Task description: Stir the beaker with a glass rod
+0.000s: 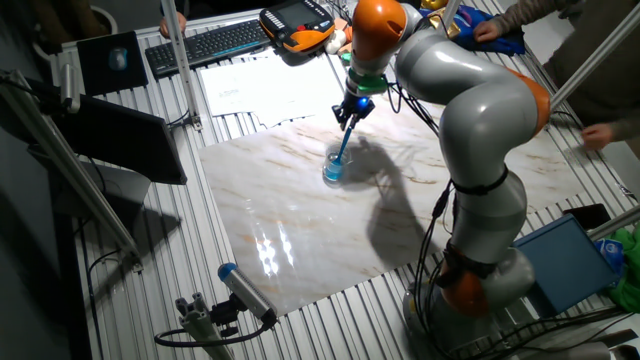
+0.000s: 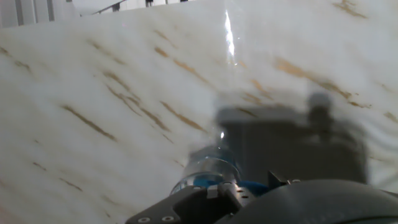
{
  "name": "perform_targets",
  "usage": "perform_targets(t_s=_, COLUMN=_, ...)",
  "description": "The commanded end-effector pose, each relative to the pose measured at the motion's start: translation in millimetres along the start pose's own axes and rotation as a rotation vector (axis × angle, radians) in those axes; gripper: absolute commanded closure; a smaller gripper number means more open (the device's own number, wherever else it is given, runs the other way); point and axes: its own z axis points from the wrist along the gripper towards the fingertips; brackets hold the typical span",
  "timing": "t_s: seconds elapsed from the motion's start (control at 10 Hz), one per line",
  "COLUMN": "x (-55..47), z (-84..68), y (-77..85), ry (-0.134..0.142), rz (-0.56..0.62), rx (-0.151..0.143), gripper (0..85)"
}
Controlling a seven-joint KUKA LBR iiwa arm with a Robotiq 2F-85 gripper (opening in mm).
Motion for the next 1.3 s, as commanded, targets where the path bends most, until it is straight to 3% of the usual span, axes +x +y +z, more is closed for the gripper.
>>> perform_targets(t_s=0.0, x=1.6, z=-0.5, y=-1.1, ry=0.004, rz=-0.002, rx=-0.003, gripper=51.0)
perform_targets(t_s=0.4, x=8.1, z=2.2, y=0.1, ry=0.005, rz=-0.007, rx=-0.006, gripper=51.0)
perform_targets(t_s=0.5, x=8.0, z=2.9, y=-0.2, ry=0.005, rz=-0.008, rx=-0.006, gripper=68.0)
perform_targets(t_s=1.2, x=9.3, z=3.8, y=-0.3, ry=0.01, rz=-0.011, rx=-0.036, gripper=68.0)
